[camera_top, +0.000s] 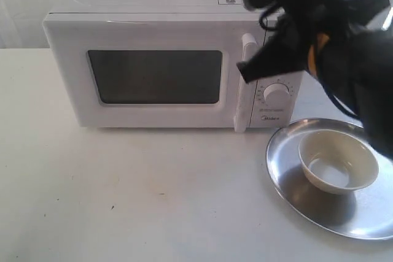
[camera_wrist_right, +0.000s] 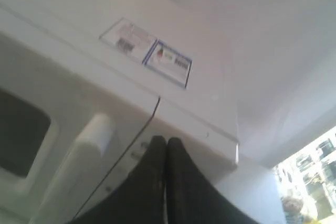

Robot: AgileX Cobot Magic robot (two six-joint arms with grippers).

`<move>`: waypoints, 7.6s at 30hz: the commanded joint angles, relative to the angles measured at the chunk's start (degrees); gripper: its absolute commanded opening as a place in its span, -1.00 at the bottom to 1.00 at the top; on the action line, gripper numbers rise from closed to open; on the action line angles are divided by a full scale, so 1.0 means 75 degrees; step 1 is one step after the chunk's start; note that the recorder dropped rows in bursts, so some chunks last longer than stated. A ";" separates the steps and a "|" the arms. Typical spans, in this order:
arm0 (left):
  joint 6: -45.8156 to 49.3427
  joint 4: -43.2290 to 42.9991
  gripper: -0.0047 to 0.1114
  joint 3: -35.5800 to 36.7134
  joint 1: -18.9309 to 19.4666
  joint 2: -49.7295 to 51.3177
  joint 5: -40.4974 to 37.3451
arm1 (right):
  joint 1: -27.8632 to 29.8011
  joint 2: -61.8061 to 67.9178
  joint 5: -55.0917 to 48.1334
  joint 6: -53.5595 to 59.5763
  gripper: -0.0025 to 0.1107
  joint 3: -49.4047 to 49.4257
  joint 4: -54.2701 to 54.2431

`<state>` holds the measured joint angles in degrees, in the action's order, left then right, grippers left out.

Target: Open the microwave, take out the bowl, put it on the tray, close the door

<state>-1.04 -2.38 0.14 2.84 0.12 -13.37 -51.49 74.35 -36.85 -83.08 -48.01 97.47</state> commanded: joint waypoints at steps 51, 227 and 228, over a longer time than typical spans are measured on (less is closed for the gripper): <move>-0.0026 0.0050 -0.92 -0.0018 -0.0029 -0.0016 0.0013 | 0.4758 -0.8135 0.2501 -0.4998 -0.96 0.4161 -0.9332; -0.0026 0.0050 -0.92 -0.0018 -0.0029 -0.0016 0.0001 | 0.5270 -0.9914 0.2502 1.1037 -0.96 0.6401 -1.2854; -0.0026 0.0050 -0.92 -0.0018 -0.0029 -0.0016 0.0001 | 0.5270 -0.9914 0.2502 1.1037 -0.96 0.6401 -1.2854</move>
<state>-1.04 -2.38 0.14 2.84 0.12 -13.37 -12.32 0.34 -18.81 0.00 -0.31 0.69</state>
